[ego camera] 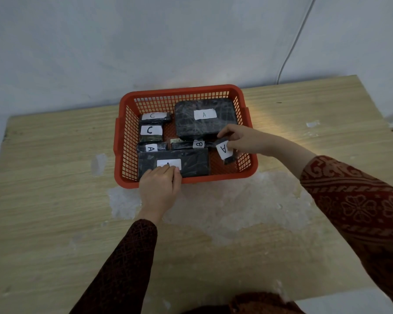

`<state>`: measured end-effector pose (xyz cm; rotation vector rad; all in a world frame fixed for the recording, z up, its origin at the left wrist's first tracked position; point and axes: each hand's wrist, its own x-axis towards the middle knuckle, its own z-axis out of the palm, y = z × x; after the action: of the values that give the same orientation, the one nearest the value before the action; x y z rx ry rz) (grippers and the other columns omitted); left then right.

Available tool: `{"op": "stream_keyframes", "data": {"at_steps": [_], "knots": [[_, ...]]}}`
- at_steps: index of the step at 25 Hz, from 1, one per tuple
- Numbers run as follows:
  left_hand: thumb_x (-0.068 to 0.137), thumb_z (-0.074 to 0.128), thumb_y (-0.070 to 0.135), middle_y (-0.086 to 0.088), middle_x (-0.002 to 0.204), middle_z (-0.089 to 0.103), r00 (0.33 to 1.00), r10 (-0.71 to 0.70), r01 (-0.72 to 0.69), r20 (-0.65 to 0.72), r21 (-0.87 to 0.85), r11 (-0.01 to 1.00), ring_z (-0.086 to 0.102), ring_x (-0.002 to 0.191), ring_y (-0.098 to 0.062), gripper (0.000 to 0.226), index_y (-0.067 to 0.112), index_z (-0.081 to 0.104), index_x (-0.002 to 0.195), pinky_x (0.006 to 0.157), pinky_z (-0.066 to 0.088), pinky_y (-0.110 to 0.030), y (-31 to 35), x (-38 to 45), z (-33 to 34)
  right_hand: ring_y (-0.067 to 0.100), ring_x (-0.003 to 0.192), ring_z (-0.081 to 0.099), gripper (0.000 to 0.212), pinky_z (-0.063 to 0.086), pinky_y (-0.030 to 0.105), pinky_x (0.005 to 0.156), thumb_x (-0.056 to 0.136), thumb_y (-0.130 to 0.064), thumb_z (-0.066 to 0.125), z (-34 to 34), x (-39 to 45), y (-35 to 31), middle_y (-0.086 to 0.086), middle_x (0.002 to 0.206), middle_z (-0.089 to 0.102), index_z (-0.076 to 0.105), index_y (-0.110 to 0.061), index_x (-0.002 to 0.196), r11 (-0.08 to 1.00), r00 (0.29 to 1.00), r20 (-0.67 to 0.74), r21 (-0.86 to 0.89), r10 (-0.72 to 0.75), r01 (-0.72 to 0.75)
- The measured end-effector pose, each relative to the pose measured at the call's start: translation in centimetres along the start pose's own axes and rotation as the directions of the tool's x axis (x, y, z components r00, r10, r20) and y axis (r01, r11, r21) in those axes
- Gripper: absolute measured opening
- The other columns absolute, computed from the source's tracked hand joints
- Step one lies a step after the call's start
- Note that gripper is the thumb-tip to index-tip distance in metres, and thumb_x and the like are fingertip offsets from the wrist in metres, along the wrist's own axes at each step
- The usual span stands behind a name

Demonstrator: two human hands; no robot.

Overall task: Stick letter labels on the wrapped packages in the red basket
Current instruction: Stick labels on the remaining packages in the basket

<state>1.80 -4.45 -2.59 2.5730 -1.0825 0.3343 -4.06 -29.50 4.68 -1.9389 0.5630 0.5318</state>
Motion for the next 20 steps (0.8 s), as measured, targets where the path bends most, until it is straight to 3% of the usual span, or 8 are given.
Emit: {"op": "stream_keyframes", "data": {"at_steps": [4, 7, 10, 13, 16, 20], "knots": [[0.094, 0.044, 0.019, 0.003, 0.051, 0.052, 1.0, -0.004, 0.004, 0.013, -0.006, 1.0, 0.046, 0.045, -0.016, 0.038, 0.015, 0.055, 0.058, 0.048, 0.03, -0.026, -0.1, -0.1, 0.2, 0.021, 0.092, 0.063, 0.038, 0.059, 0.021, 0.063, 0.082, 0.0, 0.063, 0.1, 0.8, 0.0, 0.007, 0.112, 0.053, 0.053, -0.017, 0.114, 0.994, 0.998, 0.061, -0.113, 0.004, 0.003], [0.094, 0.043, 0.019, 0.002, 0.054, 0.053, 1.0, 0.01, -0.01, 0.005, -0.004, 1.0, 0.048, 0.048, -0.017, 0.036, 0.015, 0.057, 0.061, 0.05, 0.029, -0.026, -0.2, -0.1, 0.3, 0.015, 0.09, 0.056, 0.021, 0.049, 0.019, 0.064, 0.08, -0.008, 0.067, 1.1, 1.3, 0.4, 0.003, 0.106, 0.056, 0.061, -0.014, 0.099, 0.926, 0.998, -0.059, -0.378, -0.037, 0.012], [0.096, 0.044, 0.02, -0.002, 0.07, 0.06, 0.995, 0.103, -0.104, -0.016, -0.025, 0.994, 0.055, 0.063, -0.019, 0.028, 0.011, 0.063, 0.078, 0.061, 0.035, -0.029, -0.6, -0.7, 0.3, 0.017, 0.087, 0.058, 0.015, 0.043, 0.019, 0.061, 0.079, -0.013, 0.071, 2.7, 1.3, 1.1, -0.001, 0.091, 0.058, 0.06, -0.014, 0.089, 0.91, 0.983, -0.158, -0.415, -0.093, 0.02], [0.098, 0.042, 0.021, -0.008, 0.092, 0.067, 0.991, 0.128, -0.13, -0.025, -0.055, 0.99, 0.061, 0.085, -0.024, 0.03, 0.006, 0.068, 0.101, 0.082, 0.043, -0.036, -0.5, -2.4, 0.2, 0.024, 0.095, 0.062, 0.024, 0.046, 0.026, 0.072, 0.083, -0.013, 0.068, 3.6, 1.1, 1.4, 0.009, 0.101, 0.064, 0.057, -0.011, 0.103, 0.909, 0.963, -0.239, -0.416, -0.123, 0.013], [0.098, 0.039, 0.024, -0.01, 0.106, 0.067, 0.997, 0.072, -0.072, 0.007, -0.025, 0.997, 0.059, 0.1, -0.025, 0.037, 0.005, 0.063, 0.119, 0.1, 0.038, -0.041, 0.2, -4.1, 0.6, 0.026, 0.107, 0.06, 0.041, 0.045, 0.027, 0.08, 0.086, -0.013, 0.064, 3.9, 1.4, 1.5, 0.013, 0.12, 0.061, 0.05, -0.012, 0.125, 0.896, 0.968, -0.234, -0.443, -0.086, -0.027], [0.098, 0.041, 0.023, -0.009, 0.109, 0.067, 0.999, 0.047, -0.047, -0.012, -0.064, 0.997, 0.059, 0.103, -0.025, 0.035, 0.006, 0.063, 0.119, 0.105, 0.035, -0.041, 0.2, -4.2, 1.0, 0.026, 0.104, 0.059, 0.036, 0.049, 0.032, 0.081, 0.084, -0.01, 0.065, 4.7, 2.3, 2.2, 0.013, 0.116, 0.062, 0.053, -0.01, 0.118, 0.868, 0.975, -0.221, -0.485, -0.007, -0.103]]}}
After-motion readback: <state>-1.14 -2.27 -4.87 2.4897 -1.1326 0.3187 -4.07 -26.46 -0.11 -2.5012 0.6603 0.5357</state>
